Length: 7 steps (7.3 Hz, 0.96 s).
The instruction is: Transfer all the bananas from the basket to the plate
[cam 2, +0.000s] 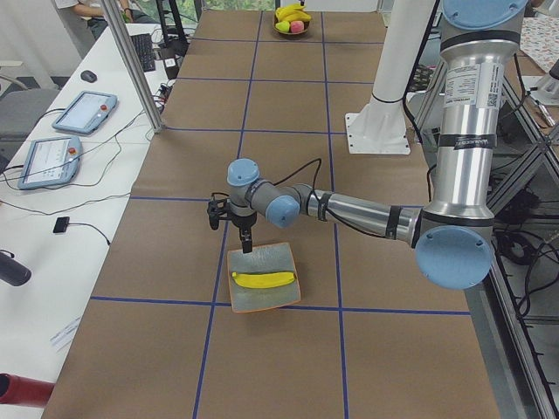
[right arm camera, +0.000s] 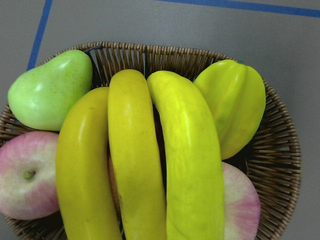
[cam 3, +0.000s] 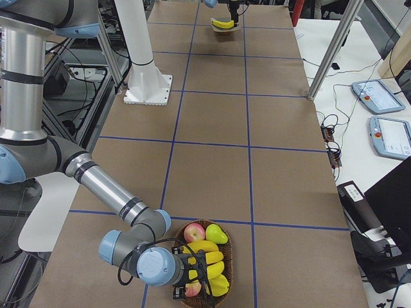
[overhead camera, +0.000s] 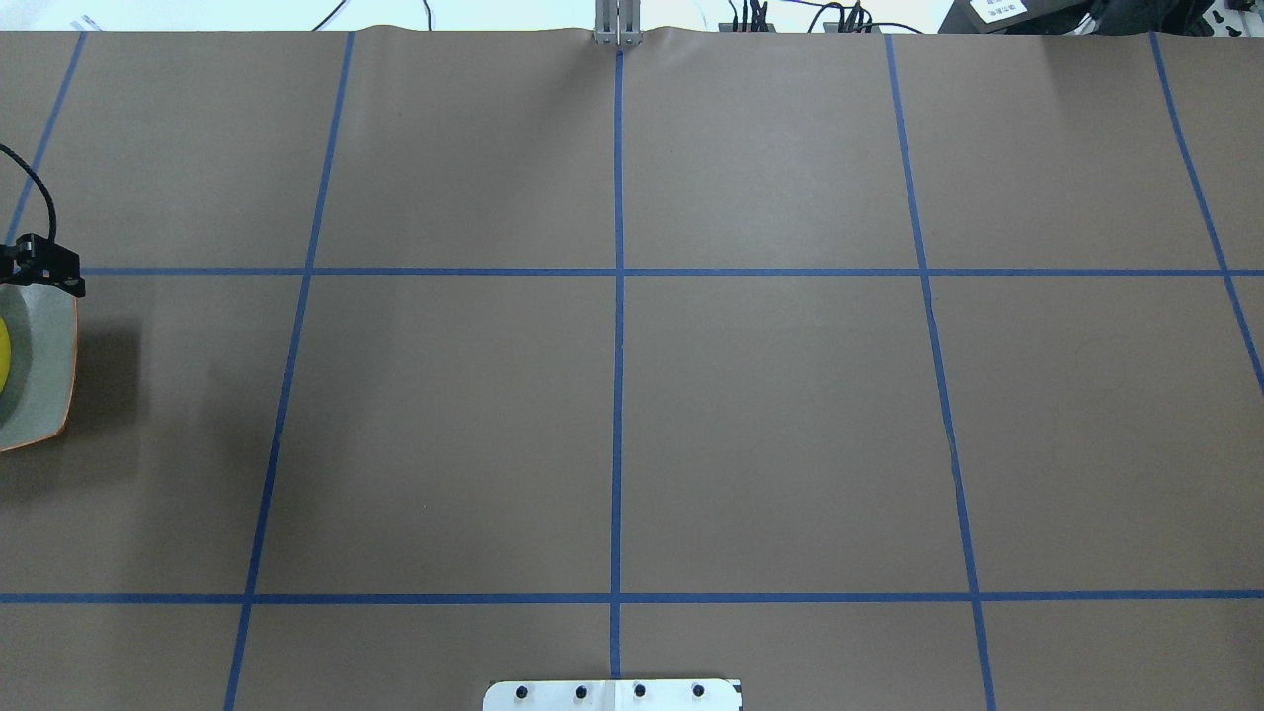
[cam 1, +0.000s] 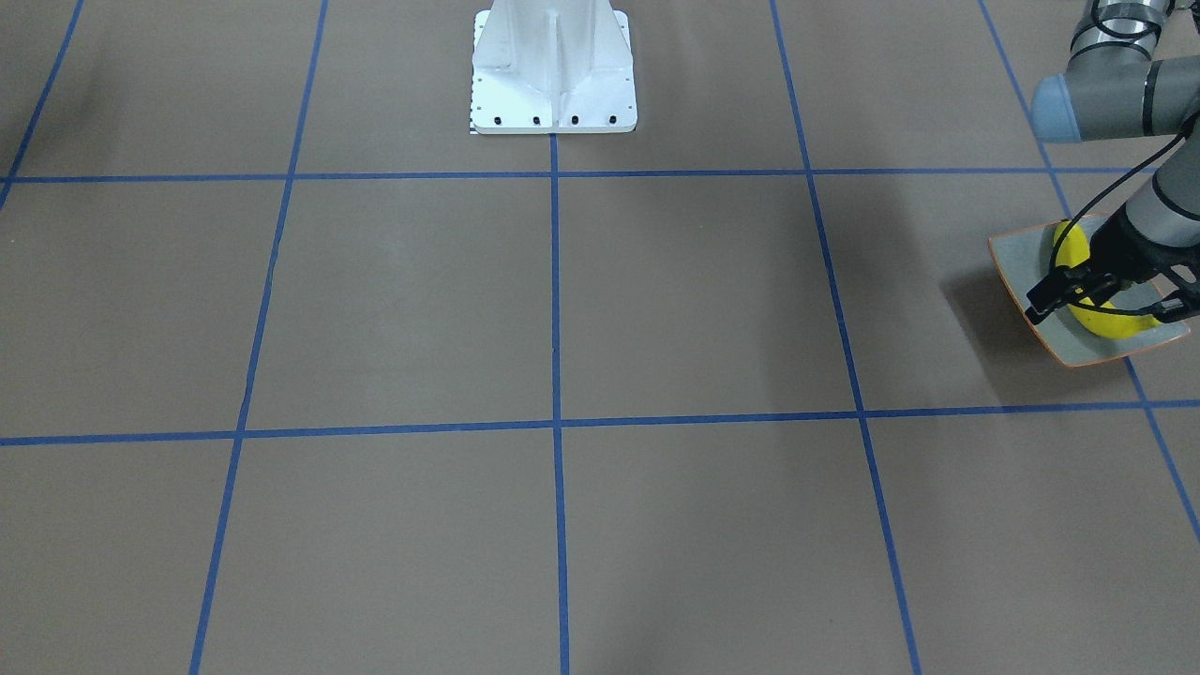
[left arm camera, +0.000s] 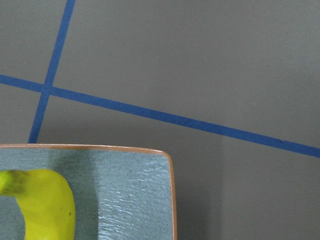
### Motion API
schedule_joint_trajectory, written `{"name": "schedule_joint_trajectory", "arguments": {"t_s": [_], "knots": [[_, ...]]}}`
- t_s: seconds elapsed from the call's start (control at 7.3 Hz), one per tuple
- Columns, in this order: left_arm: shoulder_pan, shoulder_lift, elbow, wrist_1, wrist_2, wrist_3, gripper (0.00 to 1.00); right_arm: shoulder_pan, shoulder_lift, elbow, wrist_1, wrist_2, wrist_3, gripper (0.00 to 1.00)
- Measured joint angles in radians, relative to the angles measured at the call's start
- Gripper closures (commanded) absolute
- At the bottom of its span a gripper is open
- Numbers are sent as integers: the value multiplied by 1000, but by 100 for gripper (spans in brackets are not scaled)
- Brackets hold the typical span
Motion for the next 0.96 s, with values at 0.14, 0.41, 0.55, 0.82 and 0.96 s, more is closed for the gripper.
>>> {"name": "schedule_joint_trajectory", "arguments": {"t_s": [0.14,0.41,0.55,0.82,0.96], "knots": [[0,0,-1,0,0,0,1,-1,1,-7,-5,-1,22,1],[0,0,0,0,1,1,1,-1,2,-21,-13,1,67,3],[0,0,2,0,1,2,1,-2,5,-29,-14,1,73,4],[0,0,5,0,1,2,1,-3,13,-35,-14,0,74,9],[0,0,6,0,1,3,1,-4,17,-37,-14,-1,74,12]]}}
